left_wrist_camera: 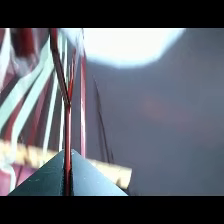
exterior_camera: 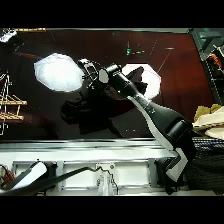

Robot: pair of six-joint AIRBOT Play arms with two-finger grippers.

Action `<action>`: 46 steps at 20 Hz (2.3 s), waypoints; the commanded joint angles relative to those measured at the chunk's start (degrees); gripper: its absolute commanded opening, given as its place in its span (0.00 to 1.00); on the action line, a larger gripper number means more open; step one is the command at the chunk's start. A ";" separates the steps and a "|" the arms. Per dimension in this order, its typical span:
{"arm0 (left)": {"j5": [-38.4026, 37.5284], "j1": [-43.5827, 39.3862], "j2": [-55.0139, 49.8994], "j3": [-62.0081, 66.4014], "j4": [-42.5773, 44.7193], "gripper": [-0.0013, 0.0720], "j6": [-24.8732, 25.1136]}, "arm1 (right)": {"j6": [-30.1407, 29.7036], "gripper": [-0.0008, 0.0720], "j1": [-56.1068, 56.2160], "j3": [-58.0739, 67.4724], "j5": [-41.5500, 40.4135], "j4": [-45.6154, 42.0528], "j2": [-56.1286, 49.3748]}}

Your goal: Fold the clothes and pants, and hang the long-sleeved shirts on hangers.

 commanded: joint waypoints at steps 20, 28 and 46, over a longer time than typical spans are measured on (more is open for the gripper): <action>-32.09 -24.50 49.77 -25.49 -23.45 0.03 -8.74 | -0.09 0.06 -0.31 -0.02 16.46 0.11 1.84; -33.09 -24.50 49.66 -26.01 -24.94 0.03 -5.95 | -0.09 0.06 -0.35 -0.02 16.46 0.33 2.45; -33.66 -27.67 40.06 -26.01 -34.93 0.03 -2.64 | -1.38 0.06 -0.37 -0.02 16.50 -0.28 3.28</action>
